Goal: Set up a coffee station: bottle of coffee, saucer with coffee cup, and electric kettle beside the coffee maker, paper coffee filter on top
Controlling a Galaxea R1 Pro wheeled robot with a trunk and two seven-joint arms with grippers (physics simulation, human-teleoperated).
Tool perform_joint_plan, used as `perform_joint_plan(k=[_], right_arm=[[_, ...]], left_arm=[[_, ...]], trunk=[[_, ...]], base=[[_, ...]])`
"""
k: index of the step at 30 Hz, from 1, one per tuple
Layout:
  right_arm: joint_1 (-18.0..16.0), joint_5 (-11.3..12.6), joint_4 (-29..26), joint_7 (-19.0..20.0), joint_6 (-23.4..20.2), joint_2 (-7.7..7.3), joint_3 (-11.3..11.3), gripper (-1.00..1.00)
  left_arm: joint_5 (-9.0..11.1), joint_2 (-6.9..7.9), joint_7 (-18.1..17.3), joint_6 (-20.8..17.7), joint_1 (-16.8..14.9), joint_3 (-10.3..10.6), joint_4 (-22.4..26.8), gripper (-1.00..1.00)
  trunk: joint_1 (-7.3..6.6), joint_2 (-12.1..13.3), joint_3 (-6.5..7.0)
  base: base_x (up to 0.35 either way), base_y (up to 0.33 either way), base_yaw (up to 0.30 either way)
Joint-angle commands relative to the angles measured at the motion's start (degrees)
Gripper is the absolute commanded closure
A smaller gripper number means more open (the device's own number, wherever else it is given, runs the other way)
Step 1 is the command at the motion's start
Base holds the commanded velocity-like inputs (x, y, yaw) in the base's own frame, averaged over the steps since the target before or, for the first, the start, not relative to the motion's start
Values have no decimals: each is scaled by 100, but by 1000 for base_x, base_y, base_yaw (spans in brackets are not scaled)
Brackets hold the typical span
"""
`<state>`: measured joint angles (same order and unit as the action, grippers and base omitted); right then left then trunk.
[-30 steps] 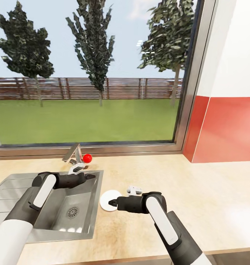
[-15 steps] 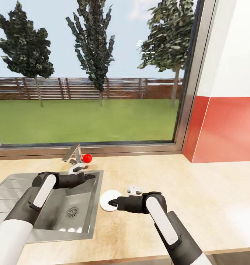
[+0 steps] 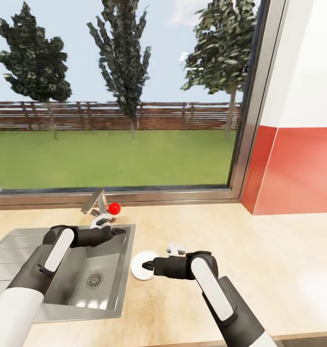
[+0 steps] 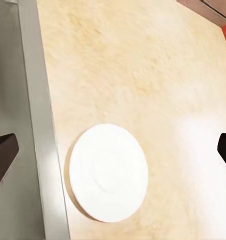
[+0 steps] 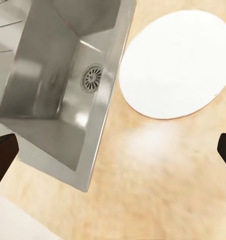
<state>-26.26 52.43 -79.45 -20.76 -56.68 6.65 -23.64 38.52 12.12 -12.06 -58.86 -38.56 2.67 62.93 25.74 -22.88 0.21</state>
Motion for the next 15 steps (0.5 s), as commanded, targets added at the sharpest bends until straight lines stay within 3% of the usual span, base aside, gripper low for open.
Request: perform_joint_plan(k=[1,6,15], right_arm=[[-2,57,-4,-60,-10,-1,0,-100],[-2,44,13,-60,-15,-18,16,-100],[-2,39,24,-60,-13,-31,26,-100]], left_arm=[[-60,3,-60,-6,-3,5,-5,-100],[-63,1,-61,-3,4,-7,-30,-100],[-64,-4,-64,5,6,-18,-47,-100]], trunk=[[5,-4,-2],[5,-4,-2],[5,-4,-2]], base=[[211,0,147],[150,0,177],[18,0,162]])
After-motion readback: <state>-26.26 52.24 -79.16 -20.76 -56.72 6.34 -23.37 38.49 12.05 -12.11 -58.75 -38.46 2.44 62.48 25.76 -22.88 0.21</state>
